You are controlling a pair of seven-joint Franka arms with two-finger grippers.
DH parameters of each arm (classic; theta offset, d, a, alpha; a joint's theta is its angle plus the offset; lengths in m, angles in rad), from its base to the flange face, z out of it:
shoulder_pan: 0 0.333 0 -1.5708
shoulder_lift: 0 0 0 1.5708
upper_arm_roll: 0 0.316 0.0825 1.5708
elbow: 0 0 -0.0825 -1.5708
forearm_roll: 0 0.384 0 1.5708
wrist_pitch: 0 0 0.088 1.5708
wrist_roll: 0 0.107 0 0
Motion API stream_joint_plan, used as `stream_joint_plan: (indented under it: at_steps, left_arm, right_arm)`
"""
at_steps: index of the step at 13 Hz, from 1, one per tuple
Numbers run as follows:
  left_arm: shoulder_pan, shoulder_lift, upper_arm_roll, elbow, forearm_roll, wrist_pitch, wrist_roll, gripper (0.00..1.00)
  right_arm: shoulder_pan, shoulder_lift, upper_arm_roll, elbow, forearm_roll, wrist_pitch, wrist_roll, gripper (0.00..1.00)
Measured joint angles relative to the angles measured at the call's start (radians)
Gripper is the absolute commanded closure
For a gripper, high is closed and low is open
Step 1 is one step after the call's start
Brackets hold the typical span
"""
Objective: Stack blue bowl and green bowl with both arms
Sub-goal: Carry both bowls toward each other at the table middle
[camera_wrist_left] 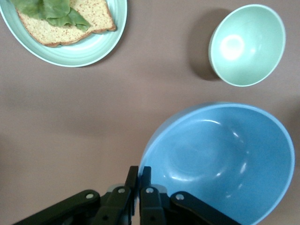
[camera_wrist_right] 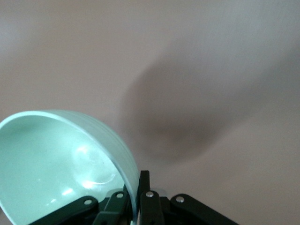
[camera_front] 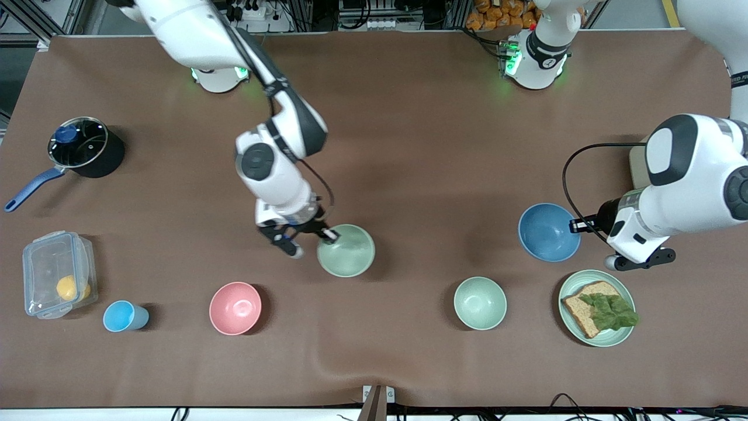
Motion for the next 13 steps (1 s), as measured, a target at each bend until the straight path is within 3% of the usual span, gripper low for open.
stream_joint_plan:
  at_steps: [2, 3, 4, 5, 9, 13]
  left_arm:
    - [-0.003, 0.001, -0.001, 0.012, -0.001, -0.007, -0.023, 1.00]
    - [-0.011, 0.003, -0.002, 0.013, -0.001, -0.009, -0.045, 1.00]
    - [-0.025, 0.007, -0.003, 0.014, -0.001, -0.010, -0.075, 1.00]
    - [-0.044, 0.012, -0.004, 0.014, -0.001, -0.010, -0.110, 1.00]
    - [-0.115, 0.026, -0.006, 0.015, -0.001, -0.010, -0.227, 1.00]
    - [-0.166, 0.038, -0.007, 0.017, -0.002, -0.006, -0.317, 1.00]
  right_arm:
    - [0.052, 0.076, 0.000, 0.056, 0.016, 0.036, 0.143, 1.00]
    - [0.073, 0.103, 0.001, 0.072, 0.033, 0.065, 0.198, 0.89]
    - [0.099, 0.121, 0.001, 0.083, 0.054, 0.086, 0.250, 0.34]
    - [0.122, 0.129, 0.001, 0.088, 0.069, 0.091, 0.298, 0.00]
    - [0.155, 0.130, -0.002, 0.100, 0.074, 0.066, 0.402, 0.00]
    - [0.115, 0.107, -0.041, 0.132, 0.079, -0.066, 0.419, 0.00]
